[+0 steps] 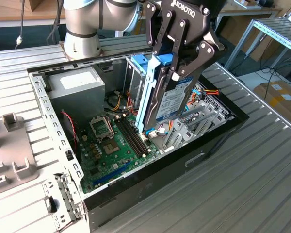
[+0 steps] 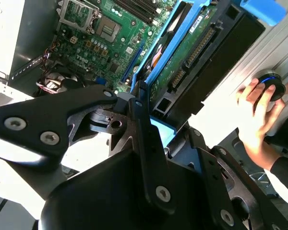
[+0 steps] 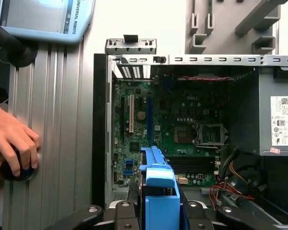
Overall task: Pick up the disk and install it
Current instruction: 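Pick up the disk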
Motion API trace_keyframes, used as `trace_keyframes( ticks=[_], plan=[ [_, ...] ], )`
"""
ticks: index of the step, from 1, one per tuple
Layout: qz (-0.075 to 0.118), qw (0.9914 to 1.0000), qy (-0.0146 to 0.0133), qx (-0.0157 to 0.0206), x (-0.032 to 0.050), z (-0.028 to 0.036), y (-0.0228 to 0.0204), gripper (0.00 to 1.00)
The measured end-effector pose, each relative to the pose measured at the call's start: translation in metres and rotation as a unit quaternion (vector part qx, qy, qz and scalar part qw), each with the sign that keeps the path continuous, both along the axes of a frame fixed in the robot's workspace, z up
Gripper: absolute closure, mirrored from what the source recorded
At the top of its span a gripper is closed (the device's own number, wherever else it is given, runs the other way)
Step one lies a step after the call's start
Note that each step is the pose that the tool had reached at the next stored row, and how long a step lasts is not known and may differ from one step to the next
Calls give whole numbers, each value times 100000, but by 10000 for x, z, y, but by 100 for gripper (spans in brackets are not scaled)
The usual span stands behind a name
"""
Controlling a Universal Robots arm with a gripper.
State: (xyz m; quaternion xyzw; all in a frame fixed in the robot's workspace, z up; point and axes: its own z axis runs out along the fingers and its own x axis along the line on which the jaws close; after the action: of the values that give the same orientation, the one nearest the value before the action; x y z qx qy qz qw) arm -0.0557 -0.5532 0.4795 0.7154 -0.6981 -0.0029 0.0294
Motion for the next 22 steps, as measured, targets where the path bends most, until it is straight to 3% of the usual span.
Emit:
trace_keyframes(
  ticks=[22],
  plan=[
    [0,99999,-1,-426,222,-15,-1,63]
  ],
)
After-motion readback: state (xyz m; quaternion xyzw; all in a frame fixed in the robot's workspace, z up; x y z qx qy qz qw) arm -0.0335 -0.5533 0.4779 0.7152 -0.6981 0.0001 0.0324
